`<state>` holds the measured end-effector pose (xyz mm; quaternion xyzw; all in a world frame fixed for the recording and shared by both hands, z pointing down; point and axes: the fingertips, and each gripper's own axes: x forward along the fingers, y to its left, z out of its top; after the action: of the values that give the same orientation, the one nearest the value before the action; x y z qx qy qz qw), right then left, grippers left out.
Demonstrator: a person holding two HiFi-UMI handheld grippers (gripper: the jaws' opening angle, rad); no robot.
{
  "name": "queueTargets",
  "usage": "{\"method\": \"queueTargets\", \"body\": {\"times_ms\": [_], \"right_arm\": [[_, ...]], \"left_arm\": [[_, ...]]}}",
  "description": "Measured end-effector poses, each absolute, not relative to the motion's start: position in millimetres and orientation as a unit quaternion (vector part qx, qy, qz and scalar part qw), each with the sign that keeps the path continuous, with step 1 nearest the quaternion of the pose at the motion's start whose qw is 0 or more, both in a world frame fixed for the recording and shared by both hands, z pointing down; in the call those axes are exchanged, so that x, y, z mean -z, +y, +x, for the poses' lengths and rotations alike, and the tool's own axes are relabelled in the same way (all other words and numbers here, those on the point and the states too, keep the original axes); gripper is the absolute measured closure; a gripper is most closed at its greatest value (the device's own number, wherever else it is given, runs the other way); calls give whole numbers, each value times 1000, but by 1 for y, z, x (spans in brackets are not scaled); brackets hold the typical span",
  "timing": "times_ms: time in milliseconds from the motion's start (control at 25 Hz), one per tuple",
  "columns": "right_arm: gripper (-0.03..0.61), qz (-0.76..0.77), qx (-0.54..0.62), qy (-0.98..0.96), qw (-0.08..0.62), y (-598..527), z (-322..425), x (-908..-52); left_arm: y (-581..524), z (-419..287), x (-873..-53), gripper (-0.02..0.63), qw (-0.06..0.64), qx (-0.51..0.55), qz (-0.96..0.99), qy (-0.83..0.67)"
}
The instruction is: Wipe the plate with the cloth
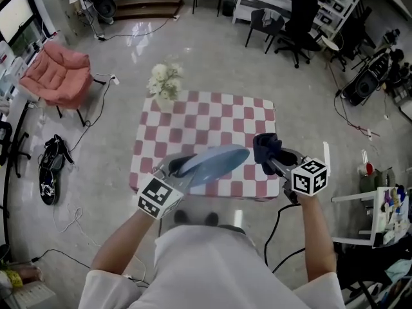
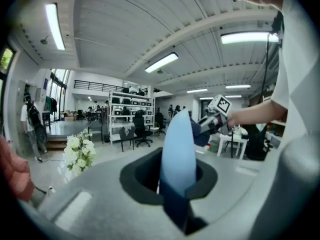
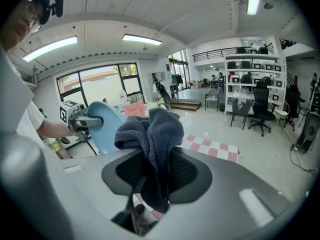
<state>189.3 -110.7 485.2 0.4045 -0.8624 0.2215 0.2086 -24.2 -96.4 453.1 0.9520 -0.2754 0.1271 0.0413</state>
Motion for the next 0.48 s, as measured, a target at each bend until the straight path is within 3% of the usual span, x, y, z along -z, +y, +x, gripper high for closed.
{"method": "queueTargets", "body": {"times_ms": [480], "right_arm": [[445,307,-262,-891,208,-121,143,-442]], "left_arm": [[-78,-5,-444,571,-83,-183,953,-226]]}}
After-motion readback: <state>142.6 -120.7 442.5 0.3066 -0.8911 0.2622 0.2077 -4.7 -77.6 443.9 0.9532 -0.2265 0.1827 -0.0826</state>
